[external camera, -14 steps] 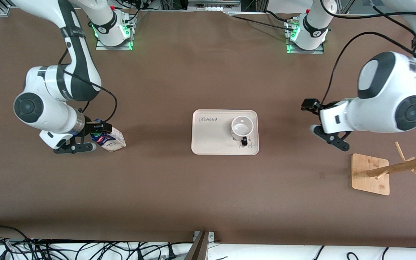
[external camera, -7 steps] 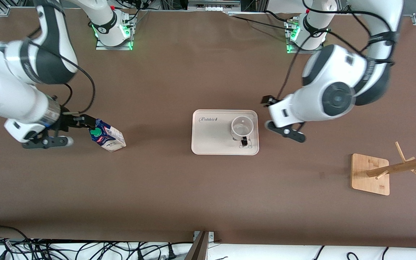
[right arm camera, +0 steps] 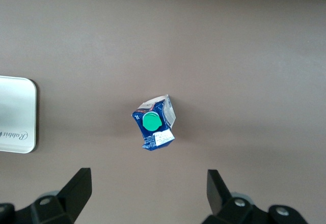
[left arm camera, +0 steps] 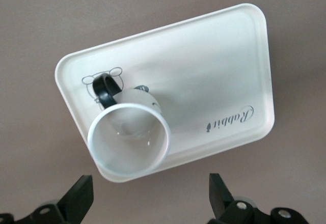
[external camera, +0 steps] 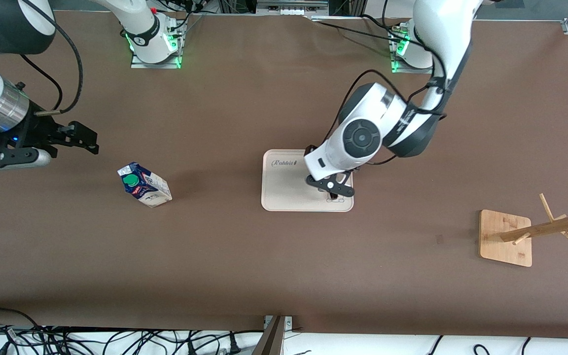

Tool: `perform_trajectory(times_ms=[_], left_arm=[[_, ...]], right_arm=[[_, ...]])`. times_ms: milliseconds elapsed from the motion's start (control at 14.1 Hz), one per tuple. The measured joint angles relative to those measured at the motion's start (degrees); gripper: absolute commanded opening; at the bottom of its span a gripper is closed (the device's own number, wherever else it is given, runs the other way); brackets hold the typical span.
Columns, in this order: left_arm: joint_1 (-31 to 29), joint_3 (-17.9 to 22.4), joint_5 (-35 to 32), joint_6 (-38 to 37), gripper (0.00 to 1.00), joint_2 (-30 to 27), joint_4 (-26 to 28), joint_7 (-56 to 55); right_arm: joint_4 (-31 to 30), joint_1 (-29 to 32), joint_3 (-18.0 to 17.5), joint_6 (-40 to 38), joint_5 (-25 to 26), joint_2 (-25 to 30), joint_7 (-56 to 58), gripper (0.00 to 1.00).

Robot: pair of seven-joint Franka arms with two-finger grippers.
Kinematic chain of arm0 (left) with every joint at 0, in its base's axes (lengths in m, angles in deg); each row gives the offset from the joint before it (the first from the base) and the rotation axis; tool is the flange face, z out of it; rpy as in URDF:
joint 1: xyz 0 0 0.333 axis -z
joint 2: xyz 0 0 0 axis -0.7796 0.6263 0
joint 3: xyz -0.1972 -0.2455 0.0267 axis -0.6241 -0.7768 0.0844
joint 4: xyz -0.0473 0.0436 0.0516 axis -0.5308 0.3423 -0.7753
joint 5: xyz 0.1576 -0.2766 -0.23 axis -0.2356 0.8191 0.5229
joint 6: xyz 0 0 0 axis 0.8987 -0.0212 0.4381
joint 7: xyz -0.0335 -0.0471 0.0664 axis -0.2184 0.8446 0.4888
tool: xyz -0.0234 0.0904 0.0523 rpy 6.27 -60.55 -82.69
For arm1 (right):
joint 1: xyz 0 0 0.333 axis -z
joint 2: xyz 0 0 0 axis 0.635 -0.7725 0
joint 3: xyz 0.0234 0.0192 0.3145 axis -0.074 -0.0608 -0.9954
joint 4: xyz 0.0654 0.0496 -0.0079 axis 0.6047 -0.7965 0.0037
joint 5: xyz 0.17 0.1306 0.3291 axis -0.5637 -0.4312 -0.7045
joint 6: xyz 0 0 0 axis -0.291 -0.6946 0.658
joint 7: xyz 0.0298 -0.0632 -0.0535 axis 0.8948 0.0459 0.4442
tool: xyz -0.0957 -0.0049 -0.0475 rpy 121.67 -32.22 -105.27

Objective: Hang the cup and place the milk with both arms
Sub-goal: 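Set the carton down with the right gripper while the left gripper grasps the mug, then lift the white mug off the tray with the left gripper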

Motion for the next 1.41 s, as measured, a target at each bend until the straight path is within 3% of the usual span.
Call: perform_trajectory(times_ms=[778,1202,1414], left_arm=[[4.1,0.0,-4.0,3.9,1.0,4.9,0.2,-10.1],[4.4,0.3,-4.5,6.5,1.0,6.7,0.8,-10.8],[4.5,0.3,-8.2,7.2,1.0,8.0,1.1,-10.9]], right_arm=[[0.6,0.0,1.7,-0.5,0.2,0.0,0.1,1.0],[0.6,-0.2,1.7,-0.5,0.2,0.0,0.1,1.0],[0.6,-0.2,1.7,-0.5,0.2,0.0,0.1,1.0]])
